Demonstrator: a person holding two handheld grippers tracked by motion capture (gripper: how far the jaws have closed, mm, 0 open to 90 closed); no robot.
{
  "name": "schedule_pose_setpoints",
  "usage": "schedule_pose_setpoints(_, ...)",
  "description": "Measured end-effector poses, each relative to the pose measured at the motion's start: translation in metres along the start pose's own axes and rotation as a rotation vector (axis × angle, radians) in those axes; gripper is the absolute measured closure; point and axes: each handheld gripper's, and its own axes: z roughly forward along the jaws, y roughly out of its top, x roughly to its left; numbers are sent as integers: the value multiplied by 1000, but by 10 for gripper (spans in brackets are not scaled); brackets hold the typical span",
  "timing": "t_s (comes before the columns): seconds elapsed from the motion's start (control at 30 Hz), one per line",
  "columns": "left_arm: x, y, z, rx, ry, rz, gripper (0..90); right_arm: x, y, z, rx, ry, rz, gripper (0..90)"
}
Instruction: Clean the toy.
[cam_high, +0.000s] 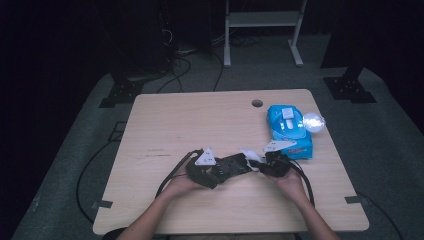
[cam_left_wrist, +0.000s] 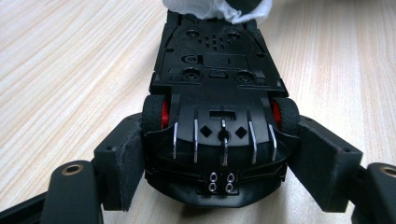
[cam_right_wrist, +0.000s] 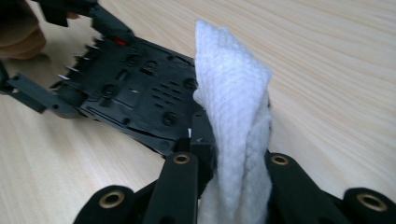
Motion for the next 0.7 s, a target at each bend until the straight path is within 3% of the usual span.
schedule_pose_setpoints(0.07,0,-1,0,2,0,3,244,1,0,0,-5,14,0,804)
schedule_pose_setpoints(0.17,1,-1,0,2,-2,1,243,14,4,6,-20,80,-29,803)
schedule_pose_setpoints(0.27,0,0,0,-2,0,0,243,15,5,7,-16,75,-41,803)
schedule_pose_setpoints(0.47,0,0,-1,-1,-4,2,243,-3,0,1,-11,13,16,805)
schedule_pose_setpoints(0.57,0,0,-1,-3,-5,3,244,4,2,4,-18,38,11,804)
schedule_pose_setpoints(0.7,-1,0,0,-4,-5,9,244,27,12,15,-29,119,-36,804)
